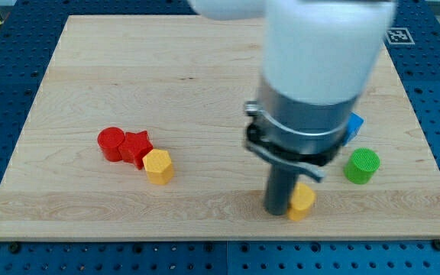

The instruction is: Push the yellow hexagon to the center

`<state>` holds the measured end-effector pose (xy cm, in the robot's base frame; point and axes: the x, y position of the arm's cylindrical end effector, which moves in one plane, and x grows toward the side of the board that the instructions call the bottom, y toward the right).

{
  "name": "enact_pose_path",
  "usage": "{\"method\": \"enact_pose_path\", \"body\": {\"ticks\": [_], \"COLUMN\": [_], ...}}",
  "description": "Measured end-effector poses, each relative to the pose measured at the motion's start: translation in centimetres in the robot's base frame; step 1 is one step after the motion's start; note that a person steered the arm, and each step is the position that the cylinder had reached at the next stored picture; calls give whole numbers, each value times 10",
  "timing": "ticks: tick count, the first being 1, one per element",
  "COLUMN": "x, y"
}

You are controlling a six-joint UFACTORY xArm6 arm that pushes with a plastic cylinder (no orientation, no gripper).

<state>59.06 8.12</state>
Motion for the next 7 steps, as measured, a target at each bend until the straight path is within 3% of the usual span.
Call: {"method": "enact_pose_path", "body": {"ticks": [1, 3, 4, 7], "x": [-1, -2, -2, 1], "y": [53, 44, 16, -147]}}
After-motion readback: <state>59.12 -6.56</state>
